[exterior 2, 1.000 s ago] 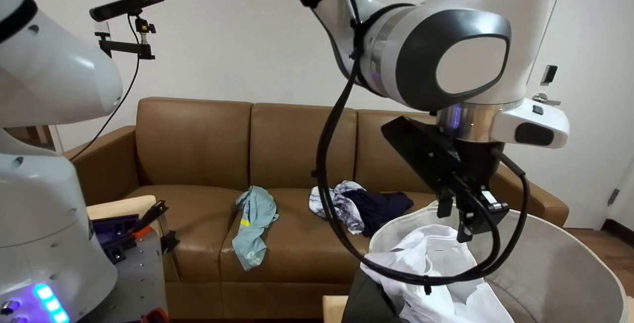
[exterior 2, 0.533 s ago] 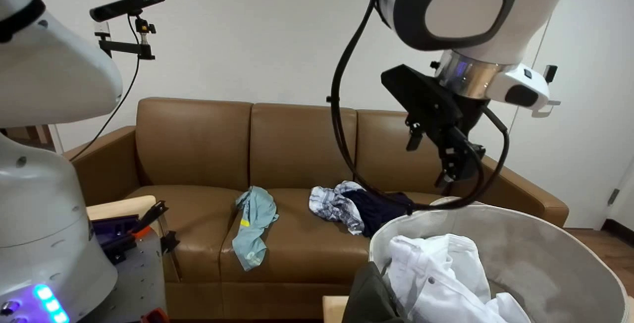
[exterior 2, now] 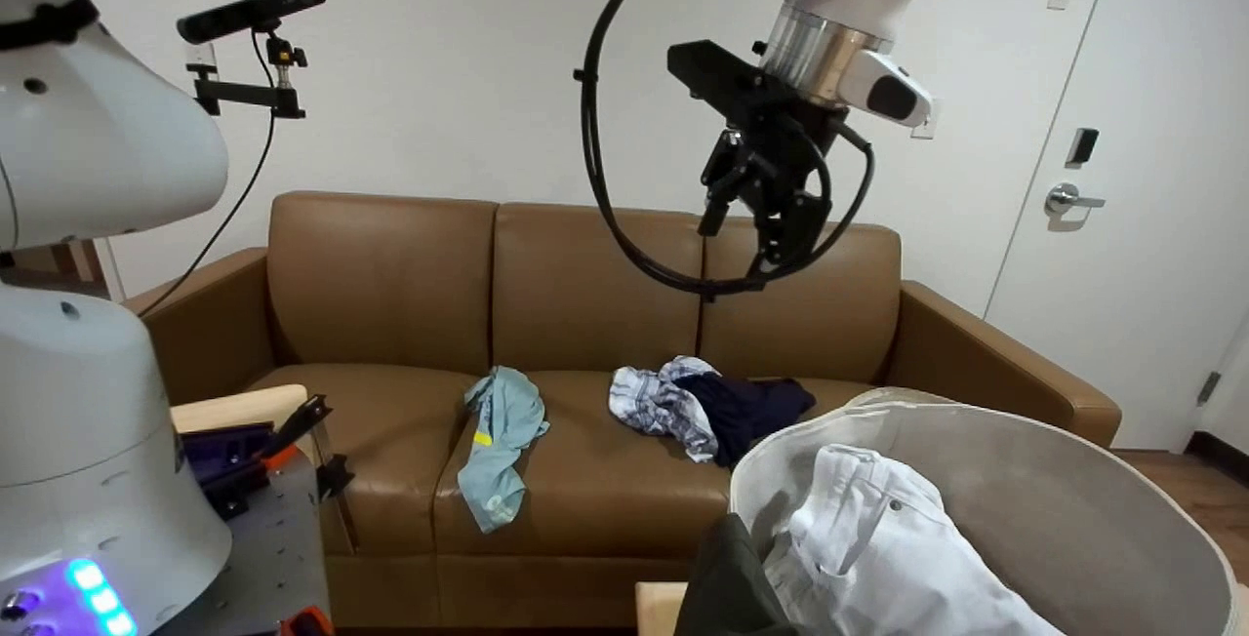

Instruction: Pick the white shorts on the sofa and put them in the laundry bag

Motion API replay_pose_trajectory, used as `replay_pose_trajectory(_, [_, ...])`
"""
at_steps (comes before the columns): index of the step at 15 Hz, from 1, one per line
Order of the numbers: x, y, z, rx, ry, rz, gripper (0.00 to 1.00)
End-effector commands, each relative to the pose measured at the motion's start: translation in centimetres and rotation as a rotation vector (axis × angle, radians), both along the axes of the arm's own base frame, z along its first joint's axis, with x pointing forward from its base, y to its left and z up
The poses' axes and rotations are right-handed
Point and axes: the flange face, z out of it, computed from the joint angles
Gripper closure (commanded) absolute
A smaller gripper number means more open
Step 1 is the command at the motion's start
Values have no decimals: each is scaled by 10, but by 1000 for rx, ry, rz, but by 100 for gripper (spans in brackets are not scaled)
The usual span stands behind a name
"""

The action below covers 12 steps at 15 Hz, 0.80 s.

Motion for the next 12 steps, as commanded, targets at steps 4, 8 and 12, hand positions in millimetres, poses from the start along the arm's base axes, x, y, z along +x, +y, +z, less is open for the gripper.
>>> replay_pose_trajectory(4, [-26, 67, -56, 46, 156, 142, 0])
replay_pose_trajectory(8, [-29, 77, -70, -11, 187, 138, 0])
replay_pose_trajectory(12, [-31, 78, -74, -22, 193, 136, 0])
